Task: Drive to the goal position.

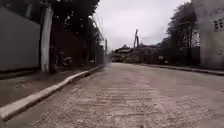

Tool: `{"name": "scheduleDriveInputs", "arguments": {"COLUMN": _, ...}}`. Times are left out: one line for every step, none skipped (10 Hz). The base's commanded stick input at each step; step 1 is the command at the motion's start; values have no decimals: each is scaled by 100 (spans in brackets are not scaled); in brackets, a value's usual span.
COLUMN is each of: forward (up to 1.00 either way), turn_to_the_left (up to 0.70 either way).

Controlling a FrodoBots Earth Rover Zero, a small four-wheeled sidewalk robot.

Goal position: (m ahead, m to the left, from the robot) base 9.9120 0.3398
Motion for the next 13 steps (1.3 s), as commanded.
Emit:
{"name": "scheduleDriveInputs", "arguments": {"forward": 100, "turn_to_the_left": 0}}
{"name": "scheduleDriveInputs", "arguments": {"forward": 100, "turn_to_the_left": 0}}
{"name": "scheduleDriveInputs", "arguments": {"forward": 100, "turn_to_the_left": 0}}
{"name": "scheduleDriveInputs", "arguments": {"forward": 100, "turn_to_the_left": -12}}
{"name": "scheduleDriveInputs", "arguments": {"forward": 100, "turn_to_the_left": -25}}
{"name": "scheduleDriveInputs", "arguments": {"forward": 100, "turn_to_the_left": -36}}
{"name": "scheduleDriveInputs", "arguments": {"forward": 100, "turn_to_the_left": -11}}
{"name": "scheduleDriveInputs", "arguments": {"forward": 100, "turn_to_the_left": 0}}
{"name": "scheduleDriveInputs", "arguments": {"forward": 100, "turn_to_the_left": 0}}
{"name": "scheduleDriveInputs", "arguments": {"forward": 100, "turn_to_the_left": 0}}
{"name": "scheduleDriveInputs", "arguments": {"forward": 100, "turn_to_the_left": 0}}
{"name": "scheduleDriveInputs", "arguments": {"forward": 100, "turn_to_the_left": 0}}
{"name": "scheduleDriveInputs", "arguments": {"forward": 100, "turn_to_the_left": 0}}
